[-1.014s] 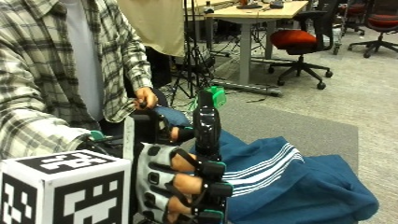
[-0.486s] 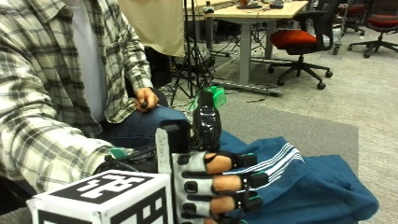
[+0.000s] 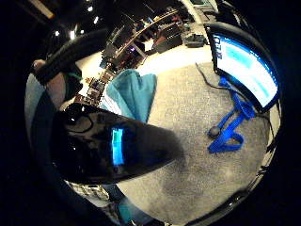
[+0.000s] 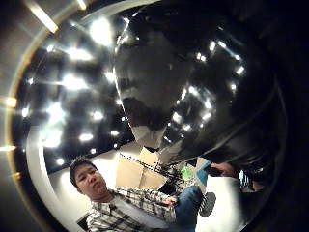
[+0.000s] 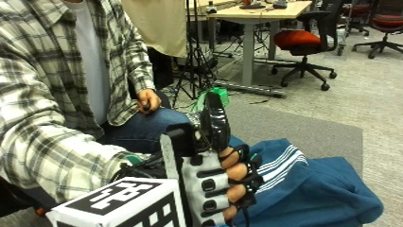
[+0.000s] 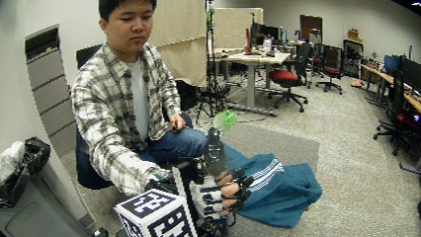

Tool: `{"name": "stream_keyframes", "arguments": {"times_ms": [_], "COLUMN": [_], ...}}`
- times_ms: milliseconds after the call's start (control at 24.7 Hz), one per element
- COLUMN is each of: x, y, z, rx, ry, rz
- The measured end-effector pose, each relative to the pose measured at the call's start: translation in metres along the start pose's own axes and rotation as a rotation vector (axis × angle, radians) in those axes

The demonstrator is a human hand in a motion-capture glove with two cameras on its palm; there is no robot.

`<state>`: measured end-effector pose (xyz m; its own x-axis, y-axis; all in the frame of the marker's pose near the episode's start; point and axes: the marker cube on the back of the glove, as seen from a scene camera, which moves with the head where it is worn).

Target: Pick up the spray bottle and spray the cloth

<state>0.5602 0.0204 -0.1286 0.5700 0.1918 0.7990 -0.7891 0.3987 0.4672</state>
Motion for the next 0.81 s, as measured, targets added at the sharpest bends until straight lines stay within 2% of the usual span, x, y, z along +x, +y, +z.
{"name": "stream_keyframes", "arguments": {"times_ms": [486, 811], "x": [0.001, 0.0], "y": [0.001, 0.001], "z": [-0.019, -0.018], "rx": [0.185, 0.22], "ry": [0.089, 0.099], "rz": [-0.056, -0.058]}}
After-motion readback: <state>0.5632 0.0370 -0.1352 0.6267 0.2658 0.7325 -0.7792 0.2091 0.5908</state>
